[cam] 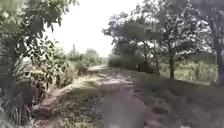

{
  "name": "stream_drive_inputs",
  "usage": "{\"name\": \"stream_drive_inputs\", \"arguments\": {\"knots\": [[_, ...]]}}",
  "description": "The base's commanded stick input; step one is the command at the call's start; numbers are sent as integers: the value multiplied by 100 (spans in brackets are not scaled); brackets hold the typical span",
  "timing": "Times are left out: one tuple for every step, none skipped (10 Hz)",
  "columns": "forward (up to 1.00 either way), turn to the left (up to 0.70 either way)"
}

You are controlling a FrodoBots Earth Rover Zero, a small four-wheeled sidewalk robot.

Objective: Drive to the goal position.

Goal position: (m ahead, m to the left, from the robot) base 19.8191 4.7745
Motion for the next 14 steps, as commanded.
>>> {"name": "stream_drive_inputs", "arguments": {"knots": [[85, 0], [85, 0], [85, 0], [85, 0], [85, 0], [85, 0], [85, 0], [85, 0], [85, 0], [85, 0], [85, 0], [85, 0], [85, 0], [85, 0]]}}
